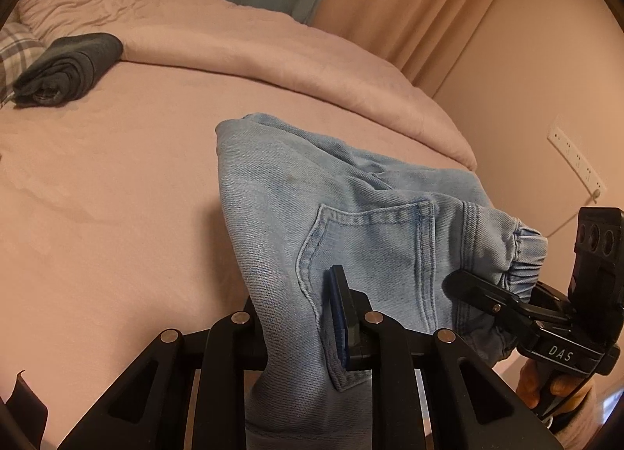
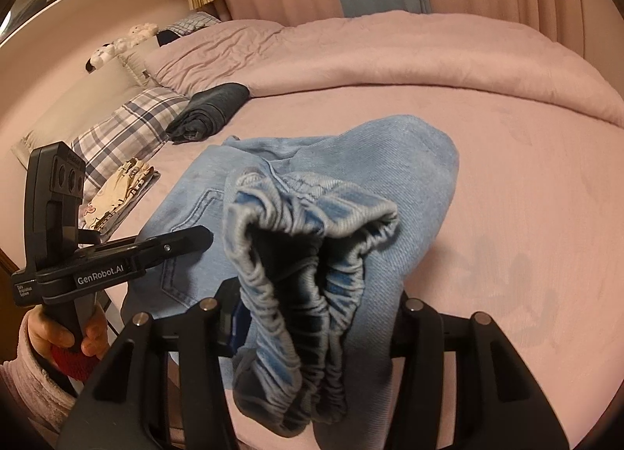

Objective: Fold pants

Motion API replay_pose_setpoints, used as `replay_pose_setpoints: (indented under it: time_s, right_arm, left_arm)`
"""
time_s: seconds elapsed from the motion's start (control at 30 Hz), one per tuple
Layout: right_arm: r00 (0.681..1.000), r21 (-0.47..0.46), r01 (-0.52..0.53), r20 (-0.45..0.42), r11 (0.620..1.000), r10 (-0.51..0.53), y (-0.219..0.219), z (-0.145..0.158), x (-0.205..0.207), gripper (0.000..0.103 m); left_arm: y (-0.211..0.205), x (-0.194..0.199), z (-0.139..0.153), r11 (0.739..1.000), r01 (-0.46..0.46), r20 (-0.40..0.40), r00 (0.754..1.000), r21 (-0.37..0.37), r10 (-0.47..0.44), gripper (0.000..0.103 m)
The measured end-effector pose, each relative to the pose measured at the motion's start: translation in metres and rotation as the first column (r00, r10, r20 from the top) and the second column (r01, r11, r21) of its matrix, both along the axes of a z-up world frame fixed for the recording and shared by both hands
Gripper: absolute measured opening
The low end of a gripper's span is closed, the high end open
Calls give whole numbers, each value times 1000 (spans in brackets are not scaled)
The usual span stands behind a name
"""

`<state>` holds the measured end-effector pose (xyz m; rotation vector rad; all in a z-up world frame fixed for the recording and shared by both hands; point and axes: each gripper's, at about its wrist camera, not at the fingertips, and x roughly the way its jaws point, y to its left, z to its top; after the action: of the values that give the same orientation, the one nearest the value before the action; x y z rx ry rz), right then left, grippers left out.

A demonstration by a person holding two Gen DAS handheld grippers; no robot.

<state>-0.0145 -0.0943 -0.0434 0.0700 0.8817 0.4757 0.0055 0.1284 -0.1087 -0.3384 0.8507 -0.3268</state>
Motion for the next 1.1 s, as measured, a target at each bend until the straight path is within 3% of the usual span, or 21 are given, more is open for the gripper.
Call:
replay_pose_setpoints:
  time_s: [0.57,1.1]
  right_arm:
    - [996,-16,-23,81,1000,24,24,28,24,51]
    - [993,-7,-24,116,1000,25,36,35,73,51]
  left_arm:
    - [13,23,27,1000,-24,81,996,15,23,20]
    - [19,75,33,998,-42,101,994,44,37,20]
